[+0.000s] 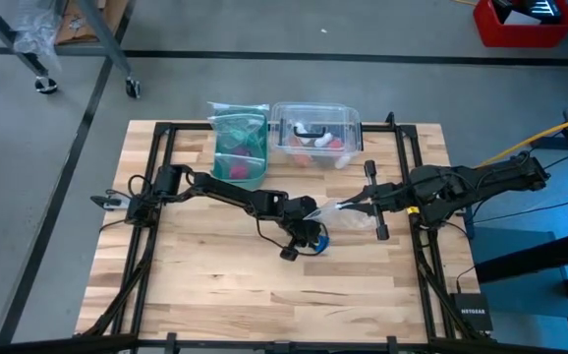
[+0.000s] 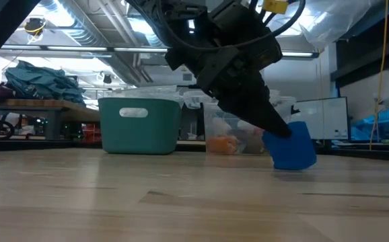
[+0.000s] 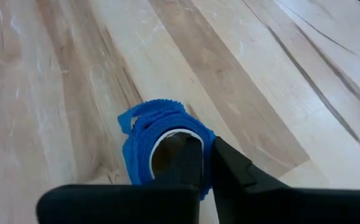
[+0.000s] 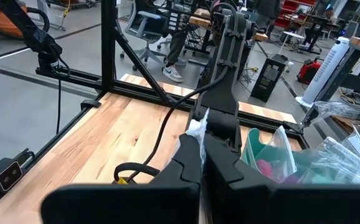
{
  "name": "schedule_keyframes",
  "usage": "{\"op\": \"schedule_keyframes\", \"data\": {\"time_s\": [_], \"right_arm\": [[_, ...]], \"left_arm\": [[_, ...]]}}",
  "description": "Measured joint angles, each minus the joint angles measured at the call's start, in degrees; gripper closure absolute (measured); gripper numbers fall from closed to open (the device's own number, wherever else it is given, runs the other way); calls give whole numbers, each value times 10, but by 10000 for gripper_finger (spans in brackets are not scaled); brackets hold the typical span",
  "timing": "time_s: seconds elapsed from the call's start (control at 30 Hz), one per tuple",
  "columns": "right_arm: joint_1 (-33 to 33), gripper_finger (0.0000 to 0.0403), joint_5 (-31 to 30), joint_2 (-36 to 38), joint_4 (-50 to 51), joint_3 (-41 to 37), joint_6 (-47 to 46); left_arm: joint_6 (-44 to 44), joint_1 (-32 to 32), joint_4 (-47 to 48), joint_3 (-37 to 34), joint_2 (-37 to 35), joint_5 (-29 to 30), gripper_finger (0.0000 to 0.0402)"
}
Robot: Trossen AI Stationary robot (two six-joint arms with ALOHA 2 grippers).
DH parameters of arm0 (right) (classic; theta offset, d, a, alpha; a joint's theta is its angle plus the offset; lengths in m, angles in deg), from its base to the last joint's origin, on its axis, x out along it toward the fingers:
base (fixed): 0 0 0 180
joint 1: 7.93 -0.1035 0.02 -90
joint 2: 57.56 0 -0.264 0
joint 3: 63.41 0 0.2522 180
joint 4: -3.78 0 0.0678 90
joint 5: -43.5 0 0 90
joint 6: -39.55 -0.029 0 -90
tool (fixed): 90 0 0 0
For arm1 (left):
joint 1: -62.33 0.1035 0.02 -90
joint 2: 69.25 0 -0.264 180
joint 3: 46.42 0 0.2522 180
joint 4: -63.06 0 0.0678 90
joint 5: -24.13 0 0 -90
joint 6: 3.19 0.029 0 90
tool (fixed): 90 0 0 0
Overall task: Roll bandage
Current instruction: Put the blue bandage into the transparent zip bag
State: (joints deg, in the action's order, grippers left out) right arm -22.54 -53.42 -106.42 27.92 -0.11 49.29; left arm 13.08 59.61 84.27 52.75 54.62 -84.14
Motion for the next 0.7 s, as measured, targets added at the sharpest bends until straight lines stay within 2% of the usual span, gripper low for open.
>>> {"op": "schedule_keyframes", "data": {"time_s": [0.13, 0.43, 0.53, 0.7], "right_arm": [[0, 402, 0, 0, 1, 0, 13], [0, 402, 2, 15, 10, 0, 87], [0, 402, -2, 32, 30, 0, 100], [0, 402, -41, 62, 60, 0, 102]], "left_arm": [[-23, 0, -3, -1, -9, 3, 395], [-190, 2, -1, -3, -101, -18, 397], [-211, -1, 1, -3, -130, -40, 398], [-231, -19, -3, -2, -167, -49, 398]]}}
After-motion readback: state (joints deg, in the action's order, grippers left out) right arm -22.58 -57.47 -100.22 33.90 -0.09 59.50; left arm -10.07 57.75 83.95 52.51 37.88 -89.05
